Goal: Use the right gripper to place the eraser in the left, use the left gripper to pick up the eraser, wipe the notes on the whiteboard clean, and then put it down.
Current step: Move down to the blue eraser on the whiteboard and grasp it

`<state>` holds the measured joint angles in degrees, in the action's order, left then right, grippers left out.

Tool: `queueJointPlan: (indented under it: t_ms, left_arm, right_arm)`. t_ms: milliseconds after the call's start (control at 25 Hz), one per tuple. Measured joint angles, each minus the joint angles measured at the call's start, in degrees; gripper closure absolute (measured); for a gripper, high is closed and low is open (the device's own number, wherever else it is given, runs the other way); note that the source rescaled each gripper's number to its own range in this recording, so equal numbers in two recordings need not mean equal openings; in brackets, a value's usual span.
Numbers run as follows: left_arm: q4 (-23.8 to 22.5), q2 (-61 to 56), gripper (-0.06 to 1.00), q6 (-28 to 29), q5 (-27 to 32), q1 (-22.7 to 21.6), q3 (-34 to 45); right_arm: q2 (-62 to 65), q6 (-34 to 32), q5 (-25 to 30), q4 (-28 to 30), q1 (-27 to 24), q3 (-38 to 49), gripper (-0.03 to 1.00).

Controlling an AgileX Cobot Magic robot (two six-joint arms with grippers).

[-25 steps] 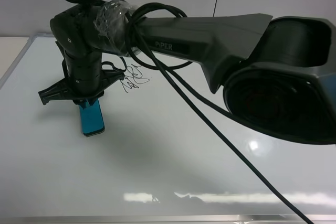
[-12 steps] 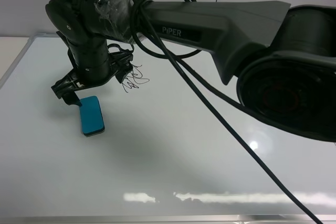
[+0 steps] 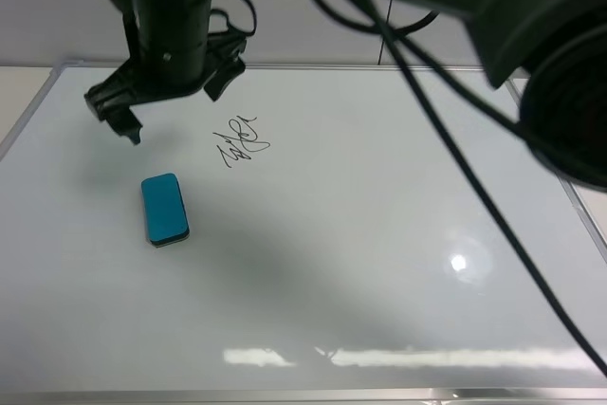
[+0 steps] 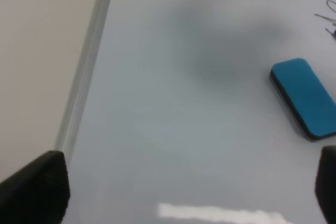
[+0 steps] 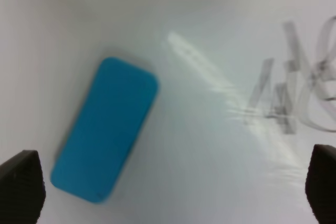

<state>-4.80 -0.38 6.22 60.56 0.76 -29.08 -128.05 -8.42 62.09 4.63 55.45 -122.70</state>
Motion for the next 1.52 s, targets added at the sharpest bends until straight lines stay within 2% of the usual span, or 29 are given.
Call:
queueJointPlan:
  t_ms: [120, 160, 280, 480, 680, 920, 1080, 1240, 1520]
  left_arm:
    - [0.00, 0.00, 0.06, 0.00, 0.00, 0.00, 0.00]
    - [0.00, 0.00, 0.06, 0.00, 0.00, 0.00, 0.00]
    - [0.00, 0.00, 0.06, 0.00, 0.00, 0.00, 0.00]
    - [0.00, 0.00, 0.06, 0.00, 0.00, 0.00, 0.00]
    - [0.00, 0.00, 0.06, 0.00, 0.00, 0.00, 0.00]
    - [0.00, 0.00, 0.06, 0.00, 0.00, 0.00, 0.00]
    - [0.00, 0.00, 0.06, 0.00, 0.00, 0.00, 0.00]
    - [-0.05, 0.00, 0.06, 0.00, 0.00, 0.00, 0.00]
    - [-0.05, 0.00, 0.06, 0.00, 0.00, 0.00, 0.00]
  right_arm:
    - [3.69, 2.80, 1.78, -1.01, -2.16, 0.00, -0.03]
    - [7.42, 5.38, 4.22, -1.49, -3.99, 0.00, -0.03]
    - [11.77, 7.18, 7.00, -1.83, -6.21, 0.00, -0.03]
    - [17.77, 10.02, 7.42, -1.85, -9.27, 0.39, -0.03]
    - [26.25, 11.13, 7.44, -0.92, -10.26, 5.83, -0.03]
    - [39.58, 9.24, 7.39, 4.96, -10.26, 21.42, -0.03]
    - [50.57, 5.66, 4.38, 8.12, -10.26, 34.48, -0.03]
    - [62.38, 2.85, 1.11, 8.66, -10.26, 47.66, -0.03]
    - [83.66, 0.87, 0.10, 7.58, -10.26, 65.57, -0.03]
